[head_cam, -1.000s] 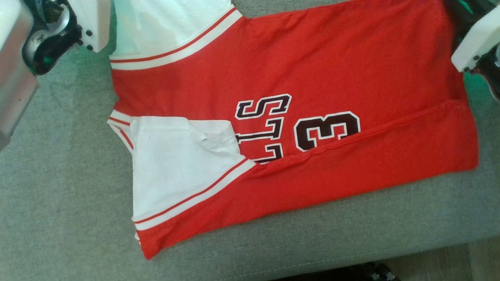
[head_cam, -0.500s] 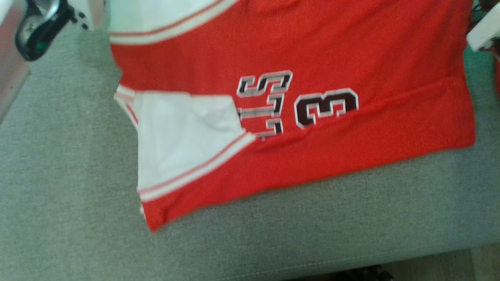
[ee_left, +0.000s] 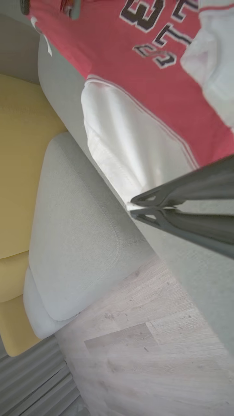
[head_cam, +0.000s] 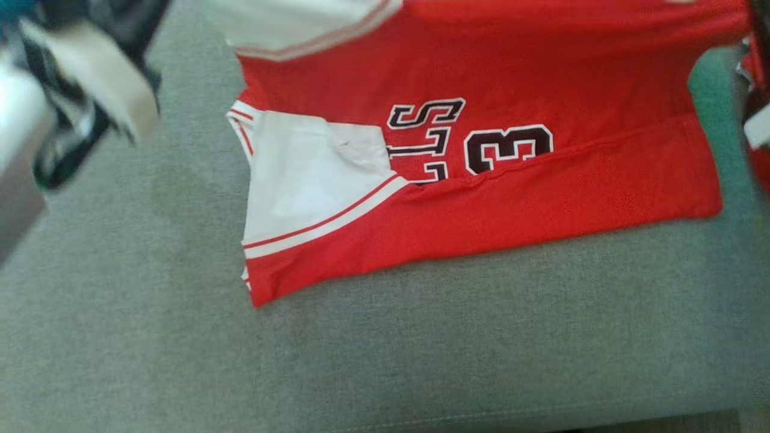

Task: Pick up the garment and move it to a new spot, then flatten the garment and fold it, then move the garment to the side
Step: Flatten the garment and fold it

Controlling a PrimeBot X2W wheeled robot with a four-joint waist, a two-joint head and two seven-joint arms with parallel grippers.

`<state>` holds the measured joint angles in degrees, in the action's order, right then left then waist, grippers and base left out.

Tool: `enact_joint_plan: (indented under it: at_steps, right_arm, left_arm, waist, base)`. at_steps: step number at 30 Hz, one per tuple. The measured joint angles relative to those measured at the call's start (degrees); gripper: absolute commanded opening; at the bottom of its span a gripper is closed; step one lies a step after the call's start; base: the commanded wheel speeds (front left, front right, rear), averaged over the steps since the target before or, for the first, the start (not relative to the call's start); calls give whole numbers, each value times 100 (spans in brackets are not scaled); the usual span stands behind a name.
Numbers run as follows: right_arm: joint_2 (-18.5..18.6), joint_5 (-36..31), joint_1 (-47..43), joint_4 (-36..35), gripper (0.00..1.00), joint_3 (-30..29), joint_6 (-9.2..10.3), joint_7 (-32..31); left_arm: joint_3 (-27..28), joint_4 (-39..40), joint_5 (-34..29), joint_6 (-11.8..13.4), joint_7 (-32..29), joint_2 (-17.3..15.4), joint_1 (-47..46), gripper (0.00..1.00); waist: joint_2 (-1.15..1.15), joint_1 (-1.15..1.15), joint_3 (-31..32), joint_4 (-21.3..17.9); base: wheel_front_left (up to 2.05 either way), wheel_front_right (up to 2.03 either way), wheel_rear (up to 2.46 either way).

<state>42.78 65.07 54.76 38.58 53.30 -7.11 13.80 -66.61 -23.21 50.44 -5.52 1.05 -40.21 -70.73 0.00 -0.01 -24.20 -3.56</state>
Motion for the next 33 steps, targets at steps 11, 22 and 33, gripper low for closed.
enact_joint_plan:
  at_steps: [11,22,33]
  right_arm:
    - [120,-196,-1304,-389,0,-709,0,41]
    - [-169,-709,-2379,-624,16,-1464,0,42]
    - [-845,-1437,-2927,-581,100,-2899,0,52]
  left_arm:
    - [-382,1900,120,1100,233,-777,1704,0]
    - [-412,2321,396,1671,817,-806,2634,0]
    - [-156,1666,21,2644,1324,98,3290,100]
  waist:
    - [0,0,327,181]
    - [0,1,307,170]
    - [0,1,545,201]
  base:
    - [0,0,0]
    - [0,0,0]
    - [0,0,0]
